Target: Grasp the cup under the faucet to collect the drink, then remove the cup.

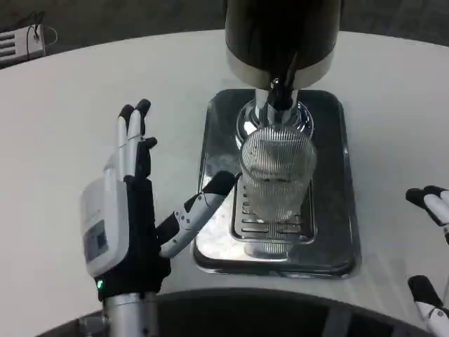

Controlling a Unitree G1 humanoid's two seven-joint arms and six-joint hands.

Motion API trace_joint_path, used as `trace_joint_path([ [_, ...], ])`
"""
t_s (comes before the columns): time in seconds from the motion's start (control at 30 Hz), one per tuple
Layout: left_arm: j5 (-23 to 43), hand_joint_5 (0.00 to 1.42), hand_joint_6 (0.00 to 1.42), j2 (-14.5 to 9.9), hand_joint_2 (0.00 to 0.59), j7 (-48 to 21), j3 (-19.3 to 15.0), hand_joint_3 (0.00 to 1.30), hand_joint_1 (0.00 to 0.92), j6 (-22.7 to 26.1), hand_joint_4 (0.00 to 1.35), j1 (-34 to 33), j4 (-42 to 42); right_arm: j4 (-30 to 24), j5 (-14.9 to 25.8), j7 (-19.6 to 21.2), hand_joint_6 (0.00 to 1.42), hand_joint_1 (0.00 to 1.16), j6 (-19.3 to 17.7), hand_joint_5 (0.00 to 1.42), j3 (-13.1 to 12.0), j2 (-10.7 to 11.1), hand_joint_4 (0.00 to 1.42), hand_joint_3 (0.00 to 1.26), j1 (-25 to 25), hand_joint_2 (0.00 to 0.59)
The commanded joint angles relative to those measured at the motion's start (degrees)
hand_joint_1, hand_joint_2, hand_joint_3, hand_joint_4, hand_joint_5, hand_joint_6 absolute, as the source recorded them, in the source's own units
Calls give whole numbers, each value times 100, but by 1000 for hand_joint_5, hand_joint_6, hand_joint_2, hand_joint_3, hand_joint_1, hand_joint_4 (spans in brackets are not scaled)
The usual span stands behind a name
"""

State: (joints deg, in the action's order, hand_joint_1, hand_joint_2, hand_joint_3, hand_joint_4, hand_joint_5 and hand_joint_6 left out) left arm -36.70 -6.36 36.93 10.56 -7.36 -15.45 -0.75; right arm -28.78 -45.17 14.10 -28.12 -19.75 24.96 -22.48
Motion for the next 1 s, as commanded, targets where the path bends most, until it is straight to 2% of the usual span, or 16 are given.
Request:
trace_joint_path([
  [0.03, -146, 200, 57, 26, 86, -610, -32, 37, 0, 370, 0, 185, 1047, -2, -160, -8, 271, 215, -78, 190, 152, -35, 119, 130, -101, 514],
  [0.27, -367, 167, 0, 99, 109, -1414, 75, 15, 0, 717, 0, 69, 1876, 114, -450, 99, 267, 218, -120, 185, 312, -43, 119, 127, -252, 511],
  [0.47, -406, 153, 0, 19, 115, -2217, 140, 28, 0, 812, 0, -550, 2439, 158, -634, 130, 251, 232, -44, 160, 483, -96, 117, 127, -245, 507],
  [0.77, -618, 191, 0, 63, 107, -2749, 361, 54, 0, 745, 0, -982, 2650, 126, -773, 130, 232, 245, 127, 144, 677, -159, 106, 127, -142, 517],
  [1.0, -630, 196, 0, 161, 107, -2789, 446, 60, 0, 703, 0, -928, 2646, 19, -793, 91, 231, 248, 222, 141, 750, -191, 106, 127, -147, 517],
])
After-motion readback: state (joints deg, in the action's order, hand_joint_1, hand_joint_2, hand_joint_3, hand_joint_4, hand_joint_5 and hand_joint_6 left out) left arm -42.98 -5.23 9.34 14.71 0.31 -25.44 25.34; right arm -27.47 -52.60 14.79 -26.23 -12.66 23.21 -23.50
